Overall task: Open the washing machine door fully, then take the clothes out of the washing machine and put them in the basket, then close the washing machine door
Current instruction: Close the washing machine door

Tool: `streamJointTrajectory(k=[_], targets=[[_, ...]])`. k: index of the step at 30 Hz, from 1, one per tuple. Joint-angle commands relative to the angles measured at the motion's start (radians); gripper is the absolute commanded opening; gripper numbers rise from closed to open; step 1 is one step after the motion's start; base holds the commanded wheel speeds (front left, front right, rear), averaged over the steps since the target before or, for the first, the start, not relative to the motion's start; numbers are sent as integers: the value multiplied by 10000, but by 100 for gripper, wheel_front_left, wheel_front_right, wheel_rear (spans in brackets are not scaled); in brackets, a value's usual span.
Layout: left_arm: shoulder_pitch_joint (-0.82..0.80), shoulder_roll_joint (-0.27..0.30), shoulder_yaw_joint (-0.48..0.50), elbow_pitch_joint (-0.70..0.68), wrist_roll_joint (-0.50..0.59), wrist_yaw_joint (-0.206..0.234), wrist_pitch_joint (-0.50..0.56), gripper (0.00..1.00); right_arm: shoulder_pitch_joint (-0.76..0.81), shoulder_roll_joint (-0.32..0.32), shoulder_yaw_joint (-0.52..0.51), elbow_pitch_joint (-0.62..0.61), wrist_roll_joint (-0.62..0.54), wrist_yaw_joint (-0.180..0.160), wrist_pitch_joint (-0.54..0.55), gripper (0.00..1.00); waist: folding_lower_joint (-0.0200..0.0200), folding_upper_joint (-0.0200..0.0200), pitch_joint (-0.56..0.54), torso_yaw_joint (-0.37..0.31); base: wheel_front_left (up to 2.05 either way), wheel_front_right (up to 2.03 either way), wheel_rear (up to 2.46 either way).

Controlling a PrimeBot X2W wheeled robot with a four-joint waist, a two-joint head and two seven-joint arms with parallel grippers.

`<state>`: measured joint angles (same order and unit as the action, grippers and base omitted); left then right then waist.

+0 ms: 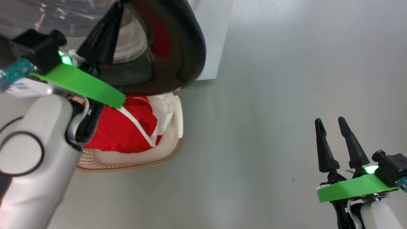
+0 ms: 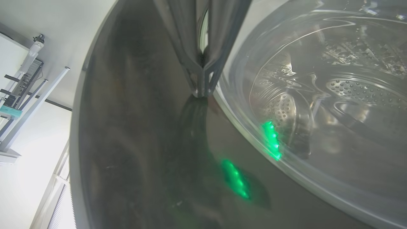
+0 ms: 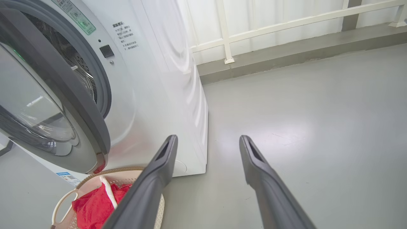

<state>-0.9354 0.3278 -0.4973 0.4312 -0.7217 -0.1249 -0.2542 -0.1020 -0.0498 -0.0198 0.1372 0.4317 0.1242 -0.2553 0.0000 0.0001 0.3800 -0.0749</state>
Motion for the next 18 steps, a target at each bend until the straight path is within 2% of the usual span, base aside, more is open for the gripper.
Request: streamJointTrajectory(k=[1,9,18], targets=[[-552,360,323,-63,-106,-58,-76,0,-225,-6,273,-257,97,65,-65,100,0,-1,153,-231,0,0,0],[-1032,524,380,476,-42,-58,-76,0,-236,-5,326,-261,213,65,-65,100,0,-1,191,-512,0,0,0],[-209,408,570,401,11,-58,-76,0,-88,-5,263,-211,22,65,-65,100,0,-1,-227,-247,0,0,0]])
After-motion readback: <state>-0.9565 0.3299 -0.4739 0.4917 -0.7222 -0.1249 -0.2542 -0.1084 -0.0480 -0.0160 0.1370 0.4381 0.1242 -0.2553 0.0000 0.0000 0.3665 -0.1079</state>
